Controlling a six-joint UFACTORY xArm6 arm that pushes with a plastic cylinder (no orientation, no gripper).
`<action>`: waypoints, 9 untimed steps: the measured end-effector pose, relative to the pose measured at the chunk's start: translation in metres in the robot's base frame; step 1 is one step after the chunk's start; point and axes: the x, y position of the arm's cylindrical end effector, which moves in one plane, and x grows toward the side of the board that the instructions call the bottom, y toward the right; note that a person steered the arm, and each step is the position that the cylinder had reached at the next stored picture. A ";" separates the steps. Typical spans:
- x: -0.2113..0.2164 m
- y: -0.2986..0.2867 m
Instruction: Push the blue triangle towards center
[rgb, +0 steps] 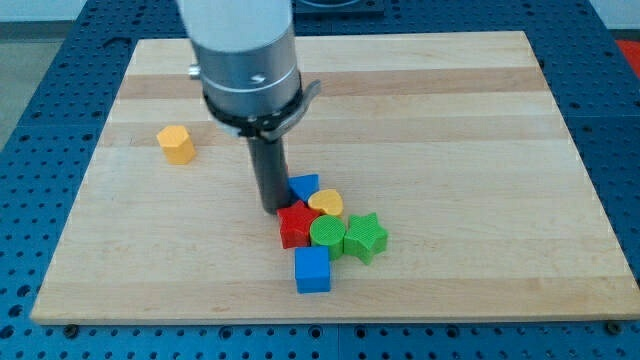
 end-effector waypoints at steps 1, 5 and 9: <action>-0.028 0.000; -0.043 0.138; 0.005 0.104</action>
